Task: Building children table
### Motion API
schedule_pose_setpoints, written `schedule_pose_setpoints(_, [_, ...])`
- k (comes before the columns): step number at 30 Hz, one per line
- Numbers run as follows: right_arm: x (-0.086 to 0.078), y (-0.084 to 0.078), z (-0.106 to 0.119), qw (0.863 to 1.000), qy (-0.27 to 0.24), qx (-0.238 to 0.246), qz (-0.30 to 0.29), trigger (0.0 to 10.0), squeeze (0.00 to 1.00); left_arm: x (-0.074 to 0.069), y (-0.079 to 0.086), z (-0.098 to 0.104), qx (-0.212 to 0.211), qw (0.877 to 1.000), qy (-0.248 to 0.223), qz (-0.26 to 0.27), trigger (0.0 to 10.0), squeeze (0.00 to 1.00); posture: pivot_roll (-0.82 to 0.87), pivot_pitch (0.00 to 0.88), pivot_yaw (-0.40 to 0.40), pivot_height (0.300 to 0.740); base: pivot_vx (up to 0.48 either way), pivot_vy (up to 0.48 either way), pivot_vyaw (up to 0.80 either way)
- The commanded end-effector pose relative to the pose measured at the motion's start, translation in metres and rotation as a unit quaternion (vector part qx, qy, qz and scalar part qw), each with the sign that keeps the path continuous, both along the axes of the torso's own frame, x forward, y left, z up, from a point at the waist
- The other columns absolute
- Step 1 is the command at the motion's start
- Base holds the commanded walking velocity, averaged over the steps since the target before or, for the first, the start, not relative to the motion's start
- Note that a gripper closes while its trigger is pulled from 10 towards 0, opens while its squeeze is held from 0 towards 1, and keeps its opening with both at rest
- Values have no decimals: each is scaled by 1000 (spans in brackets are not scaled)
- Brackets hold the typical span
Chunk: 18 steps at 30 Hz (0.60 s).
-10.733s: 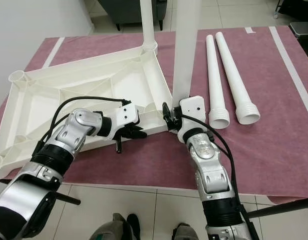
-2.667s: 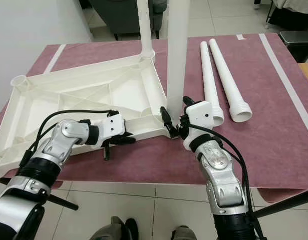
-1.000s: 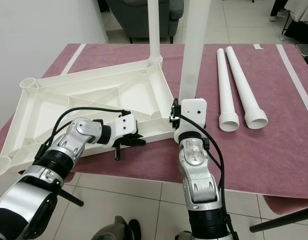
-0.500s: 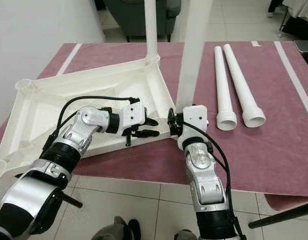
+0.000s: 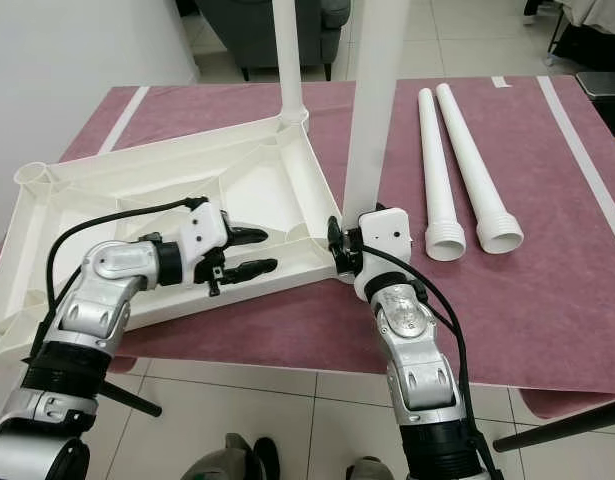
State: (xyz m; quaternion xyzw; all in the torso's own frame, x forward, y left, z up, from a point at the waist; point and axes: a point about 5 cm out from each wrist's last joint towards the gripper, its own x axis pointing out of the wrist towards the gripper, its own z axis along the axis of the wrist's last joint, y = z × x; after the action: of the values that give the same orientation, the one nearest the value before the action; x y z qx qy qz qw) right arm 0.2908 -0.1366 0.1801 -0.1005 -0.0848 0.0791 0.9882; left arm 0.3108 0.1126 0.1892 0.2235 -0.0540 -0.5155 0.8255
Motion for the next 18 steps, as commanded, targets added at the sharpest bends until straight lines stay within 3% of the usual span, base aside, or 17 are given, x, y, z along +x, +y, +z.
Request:
schedule_pose_setpoints(1, [-2, 5, -5, 1000, 8, 6, 13, 10000, 0, 3, 10, -1, -25, 995, -10, 92, 10000, 886, -49, 145, 140, 740, 0, 0, 0])
schedule_pose_setpoints(2, [-2, 5, -5, 1000, 8, 6, 13, 10000, 0, 3, 10, -1, -25, 995, -10, 92, 10000, 886, -49, 145, 140, 740, 0, 0, 0])
schedule_pose_setpoints(3, [-3, 7, -5, 1000, 9, 8, 15, 10000, 0, -1, 11, -5, -33, 993, 5, 111, 10000, 0, -49, 146, 138, 740, 0, 0, 0])
schedule_pose_setpoints(6, [-4, 8, -6, 1000, 9, 9, 16, 10000, 0, -4, 12, -8, -39, 991, 17, 127, 10000, 0, -49, 146, 138, 740, 0, 0, 0])
schedule_pose_setpoints(7, [-4, 9, -7, 1000, 11, 11, 17, 10000, 0, -7, 13, -13, -42, 988, 32, 143, 10000, 1000, -49, 146, 138, 740, 0, 0, 0])
schedule_pose_setpoints(10, [-5, 9, -8, 1000, 12, 12, 18, 10000, 0, -10, 15, -17, -37, 985, 41, 162, 10000, 1000, -45, 145, 136, 740, 0, 0, 0])
schedule_pose_setpoints(11, [-5, 10, -8, 1000, 13, 13, 19, 10000, 0, -12, 17, -19, -29, 983, 48, 174, 10000, 0, -45, 145, 136, 740, 0, 0, 0])
schedule_pose_setpoints(15, [-5, 10, -9, 1000, 14, 14, 21, 10000, 0, -12, 22, -22, -19, 978, 62, 198, 10000, 0, -44, 144, 136, 740, 0, 0, 0])
schedule_pose_setpoints(18, [-5, 11, -9, 1000, 13, 15, 22, 10000, 0, -11, 28, -26, -2, 964, 87, 250, 10000, 0, -46, 141, 140, 740, 0, 0, 0])
